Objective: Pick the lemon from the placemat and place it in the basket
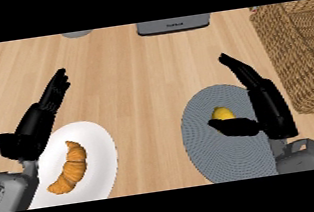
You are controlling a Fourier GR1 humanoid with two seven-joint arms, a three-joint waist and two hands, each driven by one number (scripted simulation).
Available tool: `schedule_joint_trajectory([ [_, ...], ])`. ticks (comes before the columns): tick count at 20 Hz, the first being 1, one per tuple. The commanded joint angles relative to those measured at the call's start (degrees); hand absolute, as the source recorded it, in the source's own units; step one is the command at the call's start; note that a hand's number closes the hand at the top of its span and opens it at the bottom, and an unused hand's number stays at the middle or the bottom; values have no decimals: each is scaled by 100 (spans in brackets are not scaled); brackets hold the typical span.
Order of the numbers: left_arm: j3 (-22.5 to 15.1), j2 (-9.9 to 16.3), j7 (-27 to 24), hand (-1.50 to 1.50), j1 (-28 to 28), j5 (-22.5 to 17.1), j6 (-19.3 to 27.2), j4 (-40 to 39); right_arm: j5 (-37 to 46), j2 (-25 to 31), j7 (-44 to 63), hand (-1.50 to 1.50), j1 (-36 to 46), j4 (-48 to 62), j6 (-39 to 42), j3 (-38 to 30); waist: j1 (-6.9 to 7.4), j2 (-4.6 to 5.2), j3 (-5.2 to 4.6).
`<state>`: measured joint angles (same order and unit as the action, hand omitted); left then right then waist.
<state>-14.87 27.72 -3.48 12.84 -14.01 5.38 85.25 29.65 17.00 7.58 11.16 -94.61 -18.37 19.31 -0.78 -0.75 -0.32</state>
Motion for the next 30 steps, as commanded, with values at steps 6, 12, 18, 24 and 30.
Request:
schedule_joint_trajectory([
  [6,146,48,-2,0,67,-24,-58,6,467,1306,2912,-150,583,-1105,2862,337,-77,10,-16],
  [12,161,149,139,0,-319,-10,-128,380,-1231,1573,4374,-150,674,-2403,4642,-216,14,19,20],
  [18,120,-201,162,0,-252,253,-136,455,-2367,1640,5596,-150,927,-3154,5286,-978,56,54,27],
  [24,519,-305,12,0,-31,350,-559,-100,-1841,1700,4509,-150,16,-3190,5082,-1310,49,73,32],
  [30,591,-499,282,0,-238,589,-529,553,-673,944,3633,-150,-628,-2976,4448,-1016,73,71,35],
])
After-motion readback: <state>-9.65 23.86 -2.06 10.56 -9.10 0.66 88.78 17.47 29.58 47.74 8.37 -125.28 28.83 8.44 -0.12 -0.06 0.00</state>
